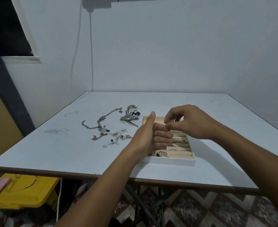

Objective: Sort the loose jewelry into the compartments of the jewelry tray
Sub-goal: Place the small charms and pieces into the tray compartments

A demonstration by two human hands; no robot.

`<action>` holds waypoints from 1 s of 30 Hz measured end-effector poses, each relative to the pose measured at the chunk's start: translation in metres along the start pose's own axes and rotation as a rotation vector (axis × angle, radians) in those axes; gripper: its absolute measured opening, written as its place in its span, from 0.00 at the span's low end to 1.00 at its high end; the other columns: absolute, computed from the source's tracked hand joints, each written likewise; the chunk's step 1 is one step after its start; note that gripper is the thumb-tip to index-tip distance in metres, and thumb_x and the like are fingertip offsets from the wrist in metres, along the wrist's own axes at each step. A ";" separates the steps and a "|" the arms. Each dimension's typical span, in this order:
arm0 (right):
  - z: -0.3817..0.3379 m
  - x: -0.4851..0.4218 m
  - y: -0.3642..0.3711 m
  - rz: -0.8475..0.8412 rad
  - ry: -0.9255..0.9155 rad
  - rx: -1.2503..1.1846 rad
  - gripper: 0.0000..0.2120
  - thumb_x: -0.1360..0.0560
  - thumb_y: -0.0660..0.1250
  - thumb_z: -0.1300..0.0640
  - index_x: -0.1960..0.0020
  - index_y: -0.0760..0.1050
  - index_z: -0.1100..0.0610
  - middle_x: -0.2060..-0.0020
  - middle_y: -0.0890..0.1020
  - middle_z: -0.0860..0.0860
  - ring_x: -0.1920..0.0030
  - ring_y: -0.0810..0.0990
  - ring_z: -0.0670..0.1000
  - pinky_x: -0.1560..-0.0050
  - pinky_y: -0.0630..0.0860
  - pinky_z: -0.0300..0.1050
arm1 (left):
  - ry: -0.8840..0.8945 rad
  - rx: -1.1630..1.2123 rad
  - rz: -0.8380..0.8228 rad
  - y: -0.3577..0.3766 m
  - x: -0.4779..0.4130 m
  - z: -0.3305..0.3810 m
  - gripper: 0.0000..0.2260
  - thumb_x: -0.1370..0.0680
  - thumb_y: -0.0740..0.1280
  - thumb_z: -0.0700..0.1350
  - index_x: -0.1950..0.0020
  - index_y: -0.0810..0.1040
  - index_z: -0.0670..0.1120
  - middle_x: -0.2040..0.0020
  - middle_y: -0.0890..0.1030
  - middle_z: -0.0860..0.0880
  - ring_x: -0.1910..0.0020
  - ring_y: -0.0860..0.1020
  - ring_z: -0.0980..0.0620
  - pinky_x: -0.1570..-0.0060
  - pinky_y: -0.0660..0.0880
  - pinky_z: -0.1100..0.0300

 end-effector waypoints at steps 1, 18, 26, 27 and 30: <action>0.001 0.001 0.000 0.005 -0.002 -0.001 0.04 0.29 0.72 0.56 0.60 0.81 0.48 0.63 0.83 0.45 0.60 0.78 0.44 0.61 0.71 0.34 | 0.014 -0.010 0.012 -0.002 -0.001 0.000 0.29 0.19 0.50 0.62 0.56 0.79 0.40 0.63 0.83 0.42 0.62 0.82 0.45 0.60 0.81 0.56; -0.059 -0.087 0.115 -0.274 -0.108 0.078 0.07 0.27 0.69 0.58 0.50 0.80 0.52 0.56 0.83 0.47 0.58 0.78 0.46 0.55 0.74 0.38 | 0.318 -0.663 0.517 -0.182 0.051 0.017 0.09 0.20 0.63 0.45 0.56 0.82 0.47 0.61 0.84 0.50 0.61 0.81 0.57 0.56 0.76 0.62; -0.076 -0.127 0.175 -0.283 -0.066 0.250 0.05 0.30 0.68 0.56 0.63 0.73 0.48 0.57 0.81 0.50 0.54 0.79 0.53 0.51 0.79 0.51 | 0.267 -0.893 0.587 -0.216 0.051 0.015 0.06 0.22 0.65 0.48 0.54 0.82 0.52 0.56 0.83 0.58 0.54 0.78 0.64 0.54 0.74 0.63; -0.078 -0.129 0.177 -0.280 -0.064 0.253 0.08 0.29 0.67 0.56 0.65 0.72 0.49 0.59 0.80 0.50 0.55 0.80 0.54 0.52 0.79 0.51 | 0.263 -0.902 0.581 -0.217 0.050 0.014 0.06 0.23 0.65 0.48 0.54 0.82 0.52 0.56 0.83 0.58 0.55 0.78 0.64 0.55 0.73 0.65; -0.081 -0.132 0.178 -0.281 -0.072 0.251 0.12 0.29 0.64 0.59 0.69 0.70 0.49 0.65 0.79 0.49 0.59 0.81 0.53 0.56 0.80 0.49 | 0.253 -0.920 0.559 -0.217 0.046 0.012 0.05 0.23 0.67 0.47 0.56 0.82 0.53 0.57 0.82 0.59 0.57 0.78 0.66 0.59 0.71 0.69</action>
Point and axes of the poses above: each hand's wrist, its own x-axis away from the middle knuckle, its own y-axis out of the palm, z = x × y, the point moved 2 cm from there along -x, towards the middle knuckle
